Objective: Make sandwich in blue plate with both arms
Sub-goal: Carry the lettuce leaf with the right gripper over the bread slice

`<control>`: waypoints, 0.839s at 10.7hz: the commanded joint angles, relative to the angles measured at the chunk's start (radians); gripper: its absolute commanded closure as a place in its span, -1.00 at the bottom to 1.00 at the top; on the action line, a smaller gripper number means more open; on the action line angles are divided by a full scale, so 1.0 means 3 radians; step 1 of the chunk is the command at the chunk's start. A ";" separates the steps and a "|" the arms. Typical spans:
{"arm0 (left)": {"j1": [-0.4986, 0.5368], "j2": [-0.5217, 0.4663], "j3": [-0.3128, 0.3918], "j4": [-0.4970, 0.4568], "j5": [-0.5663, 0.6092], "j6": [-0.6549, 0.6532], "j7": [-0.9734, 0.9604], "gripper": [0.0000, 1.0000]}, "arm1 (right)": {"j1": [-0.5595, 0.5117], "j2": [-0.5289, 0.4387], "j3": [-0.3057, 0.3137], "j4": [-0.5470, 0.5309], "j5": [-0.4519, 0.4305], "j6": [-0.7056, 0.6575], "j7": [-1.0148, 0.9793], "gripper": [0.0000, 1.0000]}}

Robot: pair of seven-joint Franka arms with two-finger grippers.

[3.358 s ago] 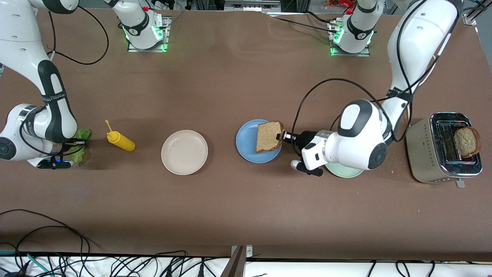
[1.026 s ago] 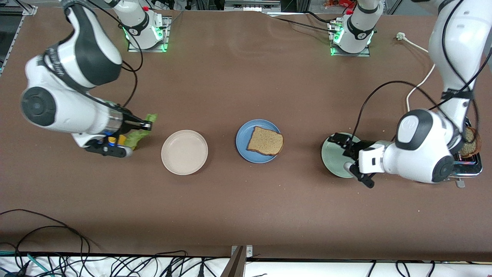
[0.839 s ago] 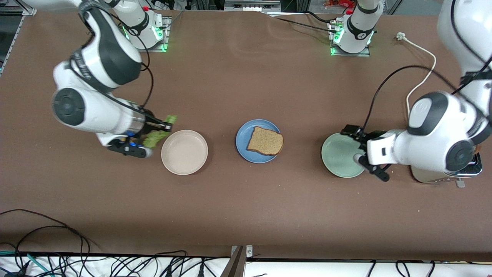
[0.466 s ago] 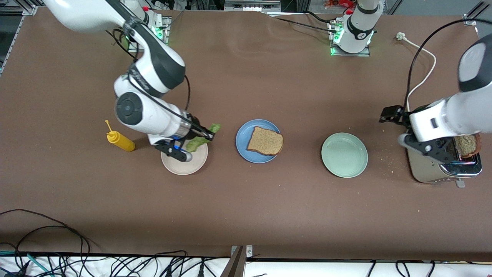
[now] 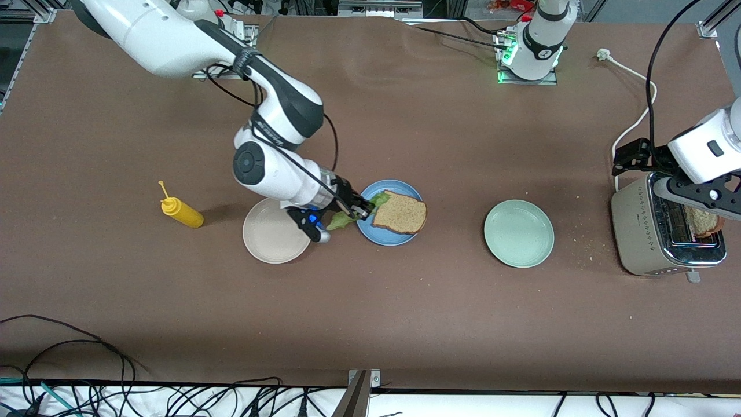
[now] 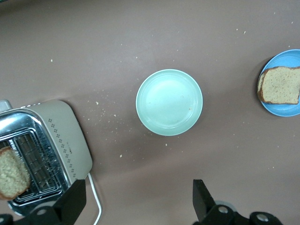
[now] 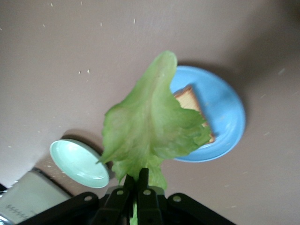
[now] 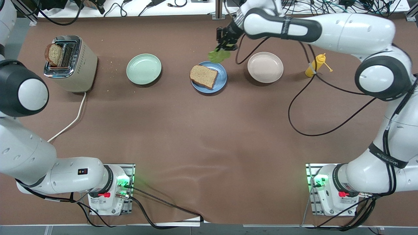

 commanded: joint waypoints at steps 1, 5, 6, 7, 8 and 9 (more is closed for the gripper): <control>-0.0258 -0.0857 0.0301 -0.1324 -0.0183 0.0758 -0.0054 -1.00 | 0.0115 0.0397 0.0188 0.0149 0.0321 0.0610 0.0397 1.00; -0.0279 -0.0884 0.0372 -0.1296 -0.0311 0.0754 -0.0065 -1.00 | 0.0147 0.0581 0.0184 0.0185 0.1028 0.0750 0.0362 1.00; -0.0264 -0.0869 0.0367 -0.1261 -0.0300 0.0724 -0.0060 -1.00 | 0.0136 0.0678 0.0189 0.0190 0.1155 0.0755 0.0352 1.00; -0.0239 -0.0813 0.0367 -0.1159 -0.0305 0.0582 -0.0055 -1.00 | 0.0136 0.0724 0.0189 0.0190 0.1333 0.0750 0.0291 1.00; -0.0239 -0.0777 0.0367 -0.1108 -0.0300 0.0545 -0.0060 -1.00 | 0.0146 0.0760 0.0184 0.0164 0.1396 0.0750 0.0245 1.00; -0.0239 -0.0777 0.0367 -0.1107 -0.0300 0.0539 -0.0065 -1.00 | 0.0162 0.0821 0.0184 0.0164 0.1402 0.0750 0.0249 1.00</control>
